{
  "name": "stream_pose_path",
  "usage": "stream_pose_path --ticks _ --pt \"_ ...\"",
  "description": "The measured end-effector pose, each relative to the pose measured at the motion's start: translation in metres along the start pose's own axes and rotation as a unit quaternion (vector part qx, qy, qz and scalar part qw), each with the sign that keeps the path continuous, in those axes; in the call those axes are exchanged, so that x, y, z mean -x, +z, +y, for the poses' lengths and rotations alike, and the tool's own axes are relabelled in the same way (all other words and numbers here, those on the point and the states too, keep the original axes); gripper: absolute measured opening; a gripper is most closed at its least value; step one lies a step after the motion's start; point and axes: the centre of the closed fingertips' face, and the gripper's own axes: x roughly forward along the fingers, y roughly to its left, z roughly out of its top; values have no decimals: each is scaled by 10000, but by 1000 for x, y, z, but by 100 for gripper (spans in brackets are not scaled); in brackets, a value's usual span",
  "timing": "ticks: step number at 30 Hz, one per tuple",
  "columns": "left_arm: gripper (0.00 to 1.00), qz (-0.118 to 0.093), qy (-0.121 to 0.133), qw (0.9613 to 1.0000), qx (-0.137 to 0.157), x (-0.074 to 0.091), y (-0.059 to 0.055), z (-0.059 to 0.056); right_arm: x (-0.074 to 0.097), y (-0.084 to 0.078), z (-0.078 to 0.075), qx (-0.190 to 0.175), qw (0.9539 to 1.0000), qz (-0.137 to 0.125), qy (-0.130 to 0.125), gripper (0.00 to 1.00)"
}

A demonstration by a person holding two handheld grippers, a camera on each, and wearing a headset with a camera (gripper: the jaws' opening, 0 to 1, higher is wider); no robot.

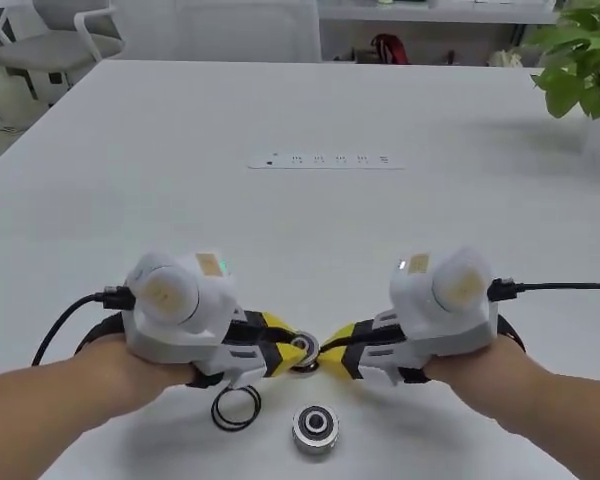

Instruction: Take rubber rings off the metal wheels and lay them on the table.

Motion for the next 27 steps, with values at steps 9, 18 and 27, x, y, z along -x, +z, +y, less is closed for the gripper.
stream_pose_path --ticks 9,18,27 --pt "12 15 24 10000 6 0 0 -1 0 -2 -2 -1070 9941 -120 124 0" --pt "12 55 57 10000 -60 0 0 -1 -1 -5 -3 -1704 9850 -228 157 0" --pt "12 71 72 9999 -108 0 0 -1 5 1 -7 -2300 9712 -572 231 0"
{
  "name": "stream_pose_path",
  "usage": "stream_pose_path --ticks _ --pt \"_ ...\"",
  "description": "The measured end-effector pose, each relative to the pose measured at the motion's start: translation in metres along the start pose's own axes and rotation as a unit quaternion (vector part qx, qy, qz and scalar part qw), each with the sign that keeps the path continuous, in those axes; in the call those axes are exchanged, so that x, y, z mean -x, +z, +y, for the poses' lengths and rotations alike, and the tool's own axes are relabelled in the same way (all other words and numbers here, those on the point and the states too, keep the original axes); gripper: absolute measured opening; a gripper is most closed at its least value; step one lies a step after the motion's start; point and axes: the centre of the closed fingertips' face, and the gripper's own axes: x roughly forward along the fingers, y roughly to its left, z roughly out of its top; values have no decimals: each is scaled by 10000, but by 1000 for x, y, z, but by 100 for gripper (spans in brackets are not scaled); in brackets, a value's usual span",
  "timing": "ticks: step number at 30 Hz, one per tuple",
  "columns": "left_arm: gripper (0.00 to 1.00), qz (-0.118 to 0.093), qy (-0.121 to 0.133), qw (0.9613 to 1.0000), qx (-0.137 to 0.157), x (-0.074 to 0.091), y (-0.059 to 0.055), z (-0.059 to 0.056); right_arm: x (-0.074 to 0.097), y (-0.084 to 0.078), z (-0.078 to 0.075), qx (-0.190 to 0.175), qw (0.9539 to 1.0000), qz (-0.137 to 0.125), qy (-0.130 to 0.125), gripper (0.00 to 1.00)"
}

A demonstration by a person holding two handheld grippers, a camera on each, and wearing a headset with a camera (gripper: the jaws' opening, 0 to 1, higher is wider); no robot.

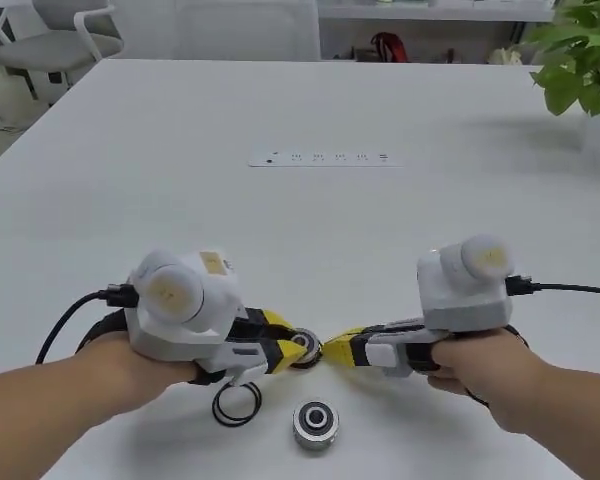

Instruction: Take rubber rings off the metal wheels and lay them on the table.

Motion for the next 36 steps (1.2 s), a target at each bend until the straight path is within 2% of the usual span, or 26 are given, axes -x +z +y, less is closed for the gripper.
stream_pose_path --ticks 5,11,17,36 --pt "12 12 13 10000 1 0 0 0 2 8 4 -239 9994 -239 94 0" --pt "12 33 13 10000 -11 -1 0 1 2 10 7 -88 9995 -288 97 0" --pt "12 40 1 10000 -15 0 0 1 0 12 11 -43 9997 -211 127 0" --pt "11 82 -20 10000 -42 0 -1 0 -2 12 18 63 9995 -192 240 0"
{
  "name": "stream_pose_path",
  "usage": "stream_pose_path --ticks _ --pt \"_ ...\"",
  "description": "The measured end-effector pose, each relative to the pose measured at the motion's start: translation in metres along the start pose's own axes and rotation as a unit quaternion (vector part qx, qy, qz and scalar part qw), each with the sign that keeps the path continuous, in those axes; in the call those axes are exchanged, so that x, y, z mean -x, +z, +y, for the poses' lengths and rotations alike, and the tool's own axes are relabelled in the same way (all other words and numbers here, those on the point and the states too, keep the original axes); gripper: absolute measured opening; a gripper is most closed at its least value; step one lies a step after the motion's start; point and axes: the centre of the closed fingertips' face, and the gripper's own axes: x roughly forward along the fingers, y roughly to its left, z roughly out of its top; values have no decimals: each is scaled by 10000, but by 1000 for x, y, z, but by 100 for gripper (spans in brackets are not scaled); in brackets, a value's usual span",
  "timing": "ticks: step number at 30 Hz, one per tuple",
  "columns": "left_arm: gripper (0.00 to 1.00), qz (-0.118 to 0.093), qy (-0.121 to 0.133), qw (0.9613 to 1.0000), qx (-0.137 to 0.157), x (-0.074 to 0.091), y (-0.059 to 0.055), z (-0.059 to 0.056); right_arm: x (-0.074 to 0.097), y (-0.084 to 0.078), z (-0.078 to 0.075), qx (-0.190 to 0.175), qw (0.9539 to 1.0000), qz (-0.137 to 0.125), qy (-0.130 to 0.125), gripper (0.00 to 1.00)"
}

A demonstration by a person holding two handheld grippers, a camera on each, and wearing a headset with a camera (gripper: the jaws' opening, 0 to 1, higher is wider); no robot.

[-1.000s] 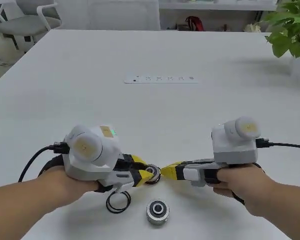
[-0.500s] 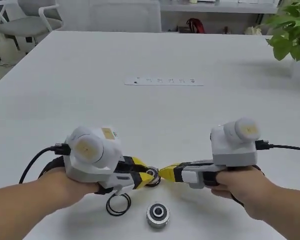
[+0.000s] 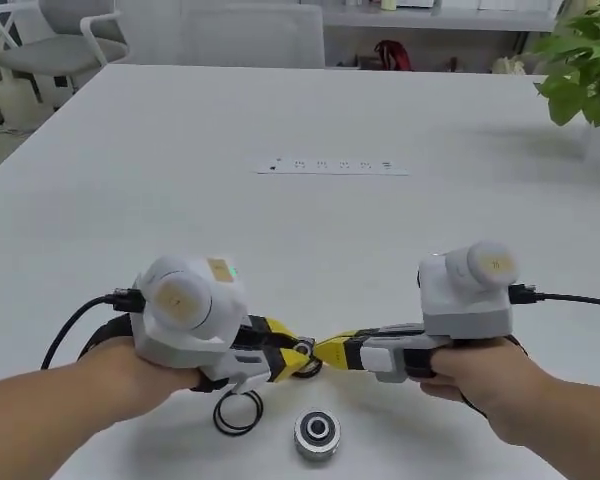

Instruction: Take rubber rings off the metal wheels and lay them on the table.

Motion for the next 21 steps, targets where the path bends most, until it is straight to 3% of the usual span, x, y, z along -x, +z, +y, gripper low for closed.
stream_pose_path --ticks 21 --pt "11 20 -12 10000 -49 0 0 0 -2 6 11 -41 9997 -108 230 0"
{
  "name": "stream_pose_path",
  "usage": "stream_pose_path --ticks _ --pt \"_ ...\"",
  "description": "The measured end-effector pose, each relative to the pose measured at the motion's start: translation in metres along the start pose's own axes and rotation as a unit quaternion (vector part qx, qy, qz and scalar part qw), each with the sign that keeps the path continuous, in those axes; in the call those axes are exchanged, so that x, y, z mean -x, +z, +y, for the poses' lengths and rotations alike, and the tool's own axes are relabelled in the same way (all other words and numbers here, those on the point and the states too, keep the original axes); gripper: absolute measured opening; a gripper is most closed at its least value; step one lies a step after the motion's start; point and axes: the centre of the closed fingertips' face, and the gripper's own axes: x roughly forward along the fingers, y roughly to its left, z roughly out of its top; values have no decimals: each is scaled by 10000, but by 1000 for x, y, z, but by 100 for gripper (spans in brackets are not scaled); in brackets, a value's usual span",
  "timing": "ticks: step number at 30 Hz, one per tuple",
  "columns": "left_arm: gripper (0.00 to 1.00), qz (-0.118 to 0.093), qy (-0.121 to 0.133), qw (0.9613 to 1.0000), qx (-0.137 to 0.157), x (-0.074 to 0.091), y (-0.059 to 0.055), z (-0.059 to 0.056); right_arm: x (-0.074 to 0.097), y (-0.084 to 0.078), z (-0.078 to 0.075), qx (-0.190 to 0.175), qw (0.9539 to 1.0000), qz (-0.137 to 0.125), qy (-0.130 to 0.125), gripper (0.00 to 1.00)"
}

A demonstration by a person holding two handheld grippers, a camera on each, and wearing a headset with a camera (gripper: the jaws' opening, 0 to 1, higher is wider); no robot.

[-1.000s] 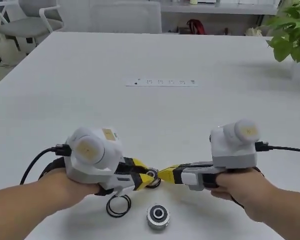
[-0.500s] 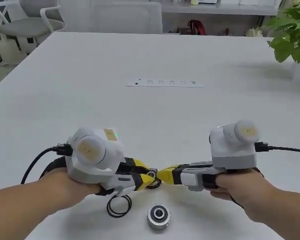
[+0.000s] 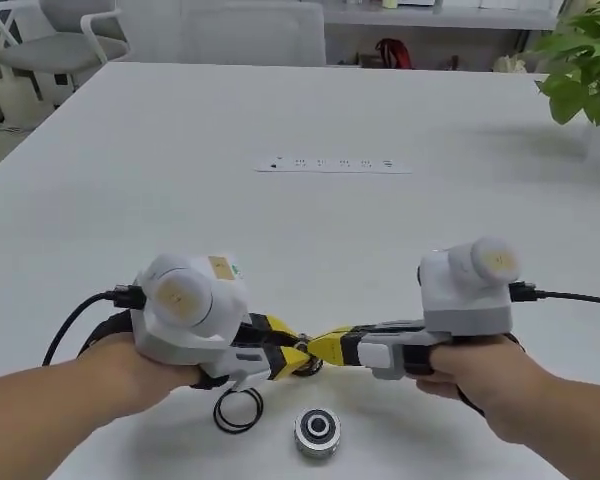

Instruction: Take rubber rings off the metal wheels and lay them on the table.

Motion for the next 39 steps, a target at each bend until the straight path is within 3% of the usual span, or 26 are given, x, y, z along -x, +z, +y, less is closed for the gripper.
stream_pose_path --ticks 6,13,29,39 --pt "11 -12 11 10000 15 0 0 0 2 2 1 11 10000 -40 29 0" --pt "12 3 63 10000 15 0 1 0 5 -2 -13 -107 9997 -4 -210 0" --pt "14 36 -13 10000 -80 1 3 -1 5 -2 -13 -158 9996 18 -226 0" --pt "21 -108 -92 9999 -82 12 10 -4 7 -1 -13 -200 9995 -17 -243 0"
